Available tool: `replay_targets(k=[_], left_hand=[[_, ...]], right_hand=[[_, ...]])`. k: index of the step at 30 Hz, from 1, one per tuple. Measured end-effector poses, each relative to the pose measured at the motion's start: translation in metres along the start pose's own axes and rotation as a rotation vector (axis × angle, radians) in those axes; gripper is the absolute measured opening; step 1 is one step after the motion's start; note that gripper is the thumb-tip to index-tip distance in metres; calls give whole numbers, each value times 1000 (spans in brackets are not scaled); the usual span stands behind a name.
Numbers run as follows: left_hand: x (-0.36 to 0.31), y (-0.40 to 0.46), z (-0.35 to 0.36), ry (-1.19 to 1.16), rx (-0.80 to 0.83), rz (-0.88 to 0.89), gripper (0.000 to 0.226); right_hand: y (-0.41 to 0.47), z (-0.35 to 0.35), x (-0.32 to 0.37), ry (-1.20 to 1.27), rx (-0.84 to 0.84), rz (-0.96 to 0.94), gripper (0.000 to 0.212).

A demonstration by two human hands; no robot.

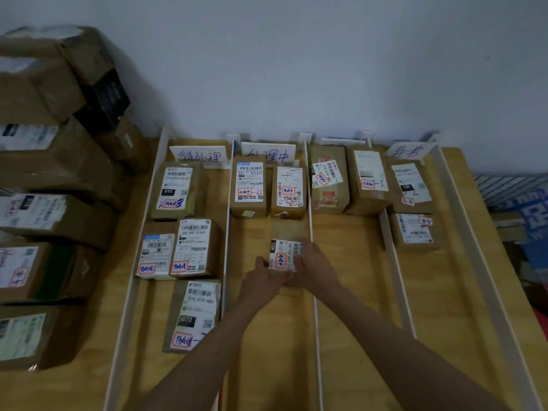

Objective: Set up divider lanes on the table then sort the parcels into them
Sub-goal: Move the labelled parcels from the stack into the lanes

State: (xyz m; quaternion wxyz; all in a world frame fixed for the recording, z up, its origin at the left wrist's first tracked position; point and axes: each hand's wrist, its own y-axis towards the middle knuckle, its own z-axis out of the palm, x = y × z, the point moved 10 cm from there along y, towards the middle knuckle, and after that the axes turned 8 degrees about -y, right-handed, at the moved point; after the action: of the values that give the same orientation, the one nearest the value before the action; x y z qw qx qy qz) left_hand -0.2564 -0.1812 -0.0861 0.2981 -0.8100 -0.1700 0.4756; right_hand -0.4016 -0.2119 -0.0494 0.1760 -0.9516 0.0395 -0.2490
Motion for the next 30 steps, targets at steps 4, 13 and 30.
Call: replay_targets(k=[4,13,30], left_hand=[[-9,10,3,75,-16,12,62],[-50,-1,-37,445,-192,234,55],[-23,-178,-124,779,-616,475,70]], right_hand=[[7,2,-7,-35,26,-4,48],[-11,-42,-4,-168,-194,6,38],[-145,-72,69,-393,-473,-220,60]])
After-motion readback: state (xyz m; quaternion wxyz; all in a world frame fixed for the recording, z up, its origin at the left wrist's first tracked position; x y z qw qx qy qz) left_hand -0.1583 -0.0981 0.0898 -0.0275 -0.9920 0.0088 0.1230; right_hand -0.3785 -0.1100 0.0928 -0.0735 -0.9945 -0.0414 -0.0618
